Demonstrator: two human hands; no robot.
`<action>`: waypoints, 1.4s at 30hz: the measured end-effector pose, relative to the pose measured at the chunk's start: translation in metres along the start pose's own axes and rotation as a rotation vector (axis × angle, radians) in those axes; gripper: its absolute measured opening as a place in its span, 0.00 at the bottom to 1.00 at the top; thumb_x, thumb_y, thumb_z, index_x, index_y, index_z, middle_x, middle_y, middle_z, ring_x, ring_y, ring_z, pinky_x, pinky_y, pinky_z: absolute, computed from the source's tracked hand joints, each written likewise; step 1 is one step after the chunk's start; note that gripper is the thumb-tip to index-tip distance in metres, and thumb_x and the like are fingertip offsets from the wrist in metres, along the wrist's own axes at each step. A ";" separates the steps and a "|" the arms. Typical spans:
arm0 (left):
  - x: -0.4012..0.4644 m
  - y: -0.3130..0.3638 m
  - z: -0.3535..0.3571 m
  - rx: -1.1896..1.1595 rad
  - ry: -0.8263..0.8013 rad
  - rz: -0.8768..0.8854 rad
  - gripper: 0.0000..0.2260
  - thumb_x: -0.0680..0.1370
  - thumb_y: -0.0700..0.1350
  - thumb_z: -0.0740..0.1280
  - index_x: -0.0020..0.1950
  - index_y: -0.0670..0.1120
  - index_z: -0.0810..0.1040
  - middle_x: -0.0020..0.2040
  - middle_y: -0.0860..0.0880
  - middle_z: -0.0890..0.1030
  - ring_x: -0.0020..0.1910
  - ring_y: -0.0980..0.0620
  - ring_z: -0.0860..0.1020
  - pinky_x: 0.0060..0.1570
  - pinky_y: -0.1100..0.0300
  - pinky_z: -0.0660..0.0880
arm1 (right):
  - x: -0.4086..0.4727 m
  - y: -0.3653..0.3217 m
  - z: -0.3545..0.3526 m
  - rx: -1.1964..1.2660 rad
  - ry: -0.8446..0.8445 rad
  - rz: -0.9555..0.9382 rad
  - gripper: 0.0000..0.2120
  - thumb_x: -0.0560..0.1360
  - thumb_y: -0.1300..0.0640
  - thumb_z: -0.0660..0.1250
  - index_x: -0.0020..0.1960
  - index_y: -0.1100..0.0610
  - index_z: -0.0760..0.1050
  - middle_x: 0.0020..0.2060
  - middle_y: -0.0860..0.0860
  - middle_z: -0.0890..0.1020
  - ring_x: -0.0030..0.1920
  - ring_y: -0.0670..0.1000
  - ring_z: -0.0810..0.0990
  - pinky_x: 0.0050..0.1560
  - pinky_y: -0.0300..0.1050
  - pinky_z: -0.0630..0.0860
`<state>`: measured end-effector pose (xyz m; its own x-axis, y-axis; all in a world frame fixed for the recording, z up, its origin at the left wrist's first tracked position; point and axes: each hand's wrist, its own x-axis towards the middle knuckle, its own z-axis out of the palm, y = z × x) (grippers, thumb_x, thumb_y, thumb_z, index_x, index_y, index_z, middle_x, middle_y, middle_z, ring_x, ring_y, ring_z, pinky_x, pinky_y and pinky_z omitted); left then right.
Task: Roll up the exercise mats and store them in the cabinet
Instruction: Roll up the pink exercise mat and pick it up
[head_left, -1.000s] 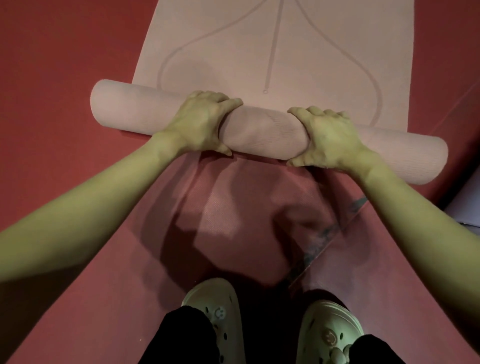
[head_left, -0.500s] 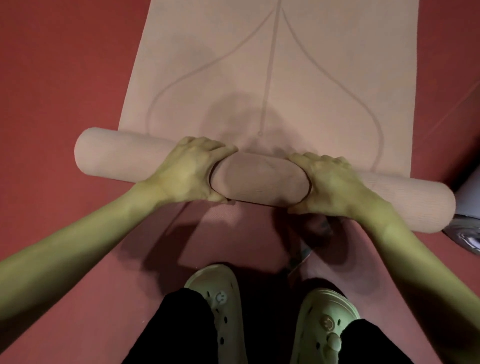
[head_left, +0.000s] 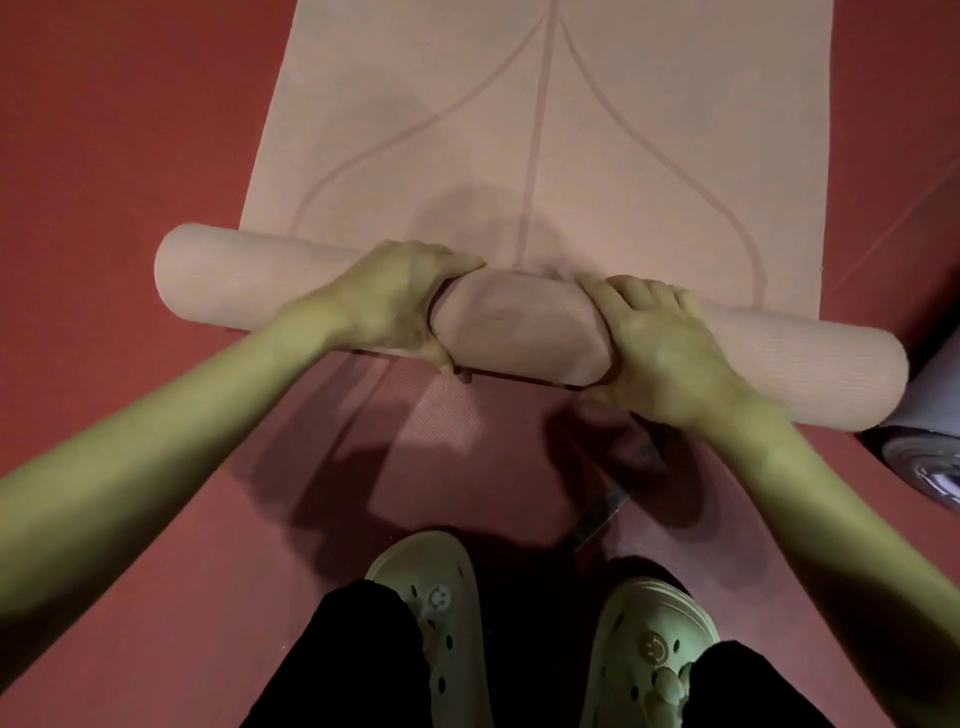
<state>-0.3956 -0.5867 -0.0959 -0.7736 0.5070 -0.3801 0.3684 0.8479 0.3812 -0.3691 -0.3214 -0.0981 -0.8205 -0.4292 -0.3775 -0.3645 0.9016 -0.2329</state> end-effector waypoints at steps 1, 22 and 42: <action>0.004 -0.001 -0.006 -0.025 -0.041 -0.030 0.43 0.52 0.67 0.78 0.62 0.52 0.73 0.52 0.52 0.80 0.51 0.48 0.78 0.53 0.48 0.75 | -0.002 -0.003 0.005 -0.043 0.058 0.007 0.53 0.60 0.43 0.78 0.77 0.56 0.58 0.65 0.57 0.72 0.63 0.61 0.70 0.64 0.53 0.61; 0.037 -0.010 -0.018 0.194 -0.010 -0.078 0.51 0.62 0.75 0.63 0.78 0.49 0.57 0.72 0.45 0.68 0.69 0.42 0.67 0.68 0.48 0.61 | 0.026 0.009 0.003 -0.114 0.162 0.053 0.59 0.58 0.42 0.80 0.78 0.56 0.51 0.71 0.59 0.63 0.71 0.60 0.60 0.73 0.55 0.51; 0.061 -0.020 -0.013 0.243 0.219 -0.085 0.51 0.64 0.70 0.70 0.79 0.49 0.54 0.73 0.44 0.66 0.72 0.43 0.63 0.71 0.45 0.54 | 0.043 0.021 0.001 -0.094 0.317 0.112 0.57 0.57 0.56 0.80 0.78 0.58 0.52 0.74 0.63 0.59 0.74 0.63 0.57 0.75 0.57 0.47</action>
<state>-0.4564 -0.5748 -0.1155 -0.8895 0.4097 -0.2023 0.3893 0.9113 0.1338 -0.4114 -0.3210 -0.1197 -0.9484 -0.3022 -0.0956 -0.2908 0.9496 -0.1168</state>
